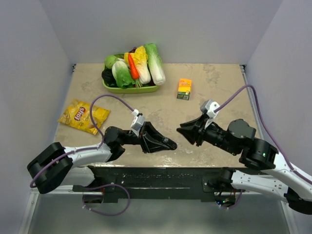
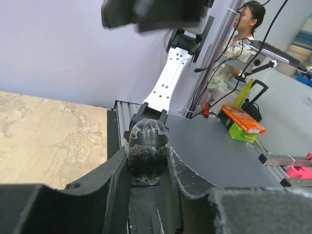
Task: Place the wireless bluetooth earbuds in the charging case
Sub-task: Place the earbud in the charging case, then close the charging case.
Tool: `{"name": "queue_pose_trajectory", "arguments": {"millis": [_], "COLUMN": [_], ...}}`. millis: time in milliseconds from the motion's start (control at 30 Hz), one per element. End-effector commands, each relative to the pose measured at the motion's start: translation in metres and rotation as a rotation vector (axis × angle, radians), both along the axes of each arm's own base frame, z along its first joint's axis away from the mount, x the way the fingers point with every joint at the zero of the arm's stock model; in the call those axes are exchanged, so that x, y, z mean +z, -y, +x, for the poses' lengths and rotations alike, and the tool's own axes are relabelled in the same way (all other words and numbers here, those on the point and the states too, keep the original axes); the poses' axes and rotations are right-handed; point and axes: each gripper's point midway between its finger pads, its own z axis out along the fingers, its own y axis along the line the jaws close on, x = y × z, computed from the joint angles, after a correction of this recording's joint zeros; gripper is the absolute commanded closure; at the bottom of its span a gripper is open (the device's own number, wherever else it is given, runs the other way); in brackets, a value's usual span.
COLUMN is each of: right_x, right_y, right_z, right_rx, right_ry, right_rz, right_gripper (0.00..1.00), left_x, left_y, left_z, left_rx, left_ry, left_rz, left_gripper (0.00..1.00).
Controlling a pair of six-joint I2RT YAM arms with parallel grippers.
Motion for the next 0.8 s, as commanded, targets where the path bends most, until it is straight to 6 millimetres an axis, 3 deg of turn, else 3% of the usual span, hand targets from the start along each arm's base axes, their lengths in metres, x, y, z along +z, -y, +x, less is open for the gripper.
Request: {"name": "queue_pose_trajectory", "arguments": {"millis": [0,67,167,333,400,467,533,567,633,667,767], "right_x": [0.001,-0.017,-0.028,-0.042,-0.041,-0.049,-0.058,-0.058,-0.061,-0.061,-0.067], "right_y": [0.020,0.010,-0.008,-0.029,-0.028,-0.010,0.014,0.033,0.051,0.055,0.054], "right_z": [0.037,0.038,0.027,0.009,0.010,0.032,0.051,0.064,0.067,0.067,0.062], "right_rx": [-0.259,-0.240,-0.135,0.019,0.006,-0.173,-0.358,-0.506,-0.583,-0.601,-0.570], "right_ry": [-0.025,-0.056,-0.079,-0.106,-0.106,-0.127,-0.141,-0.142,-0.129,-0.132,-0.136], "right_rz": [-0.013,-0.072,-0.074,-0.119,-0.110,-0.109,-0.106,-0.068,0.010,0.053,0.126], "right_gripper": [0.81,0.84,0.85,0.80,0.75,0.66,0.60,0.59,0.58,0.56,0.54], "left_x": [0.072,0.072,0.074,0.073,0.072,0.069,0.054,0.036,0.020,0.002,-0.029], "left_y": [-0.030,-0.031,-0.032,-0.034,-0.032,-0.028,-0.022,-0.017,-0.018,-0.015,-0.009], "left_z": [-0.027,-0.028,-0.027,-0.023,-0.014,0.004,0.034,0.048,0.077,0.090,0.136], "left_rx": [0.000,-0.001,0.006,0.050,0.092,0.176,0.301,0.350,0.485,0.534,0.691], "left_ry": [0.313,0.316,0.322,0.324,0.295,0.250,0.150,0.084,0.009,-0.035,-0.141], "left_rz": [-0.346,-0.347,-0.356,-0.364,-0.353,-0.336,-0.274,-0.215,-0.182,-0.136,-0.042], "left_gripper": [1.00,1.00,1.00,1.00,1.00,1.00,1.00,1.00,1.00,1.00,1.00]}}
